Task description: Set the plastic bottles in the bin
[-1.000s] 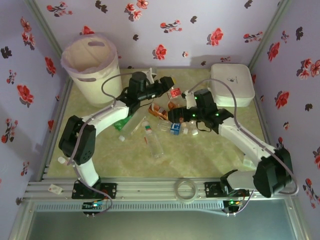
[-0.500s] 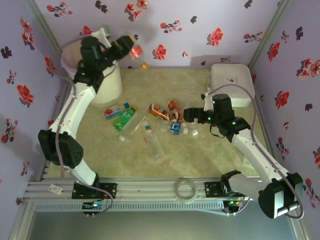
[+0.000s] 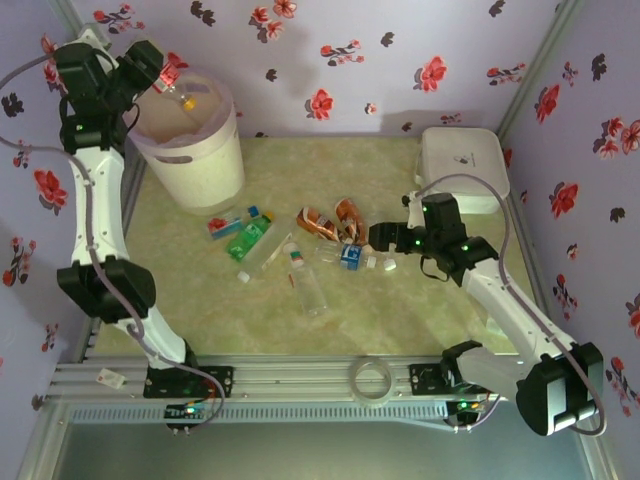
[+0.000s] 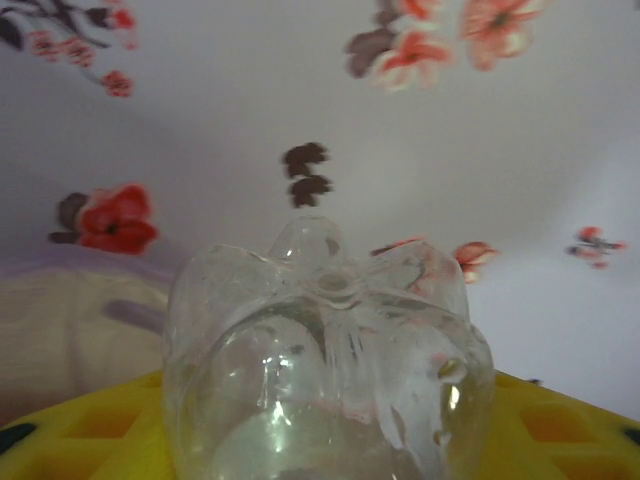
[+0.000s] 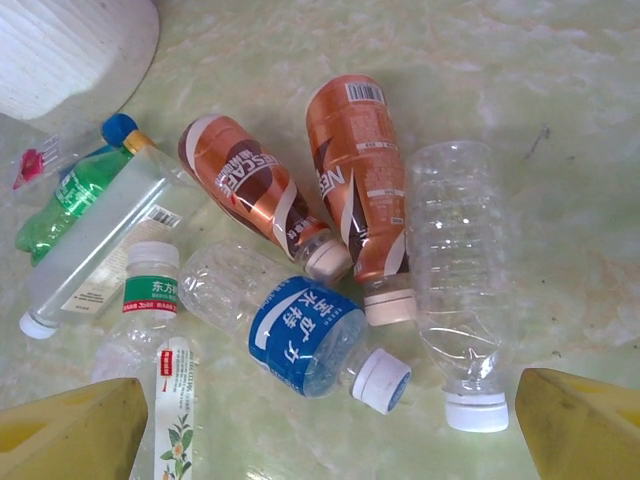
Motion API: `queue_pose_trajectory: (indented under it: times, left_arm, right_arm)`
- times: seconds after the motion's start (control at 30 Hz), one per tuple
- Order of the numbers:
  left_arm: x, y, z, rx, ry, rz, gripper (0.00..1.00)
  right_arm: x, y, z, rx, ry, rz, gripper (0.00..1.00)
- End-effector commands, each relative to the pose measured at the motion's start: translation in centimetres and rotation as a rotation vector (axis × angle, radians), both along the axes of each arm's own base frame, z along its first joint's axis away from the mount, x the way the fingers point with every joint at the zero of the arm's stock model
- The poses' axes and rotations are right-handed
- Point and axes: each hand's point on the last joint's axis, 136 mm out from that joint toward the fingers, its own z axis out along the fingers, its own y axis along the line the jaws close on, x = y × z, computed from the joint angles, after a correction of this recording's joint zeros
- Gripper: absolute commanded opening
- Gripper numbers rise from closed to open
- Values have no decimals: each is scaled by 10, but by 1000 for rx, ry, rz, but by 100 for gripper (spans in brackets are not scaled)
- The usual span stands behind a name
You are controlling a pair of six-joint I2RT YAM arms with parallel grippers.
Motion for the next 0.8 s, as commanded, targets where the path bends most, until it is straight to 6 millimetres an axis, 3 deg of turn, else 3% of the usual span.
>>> queue_pose_trajectory:
  times: [0.0,0.17,0.3,0.77]
  left_arm:
    - [18,12,-46,105,152,14,0]
    - [36,24,-96,261,337,4,0]
    - [40,29,-134,310,470,-14,0]
    - [55,1,-220,398,643,-117,0]
  right_arm:
    - [-3,-10,-8,-38,20,-25,96]
    - [-10,-19,-13,-73,26,-42,96]
    - [-12,-21,-17,-64,34,-50,96]
    - [-9,-18,-27,-46,61,-61,96]
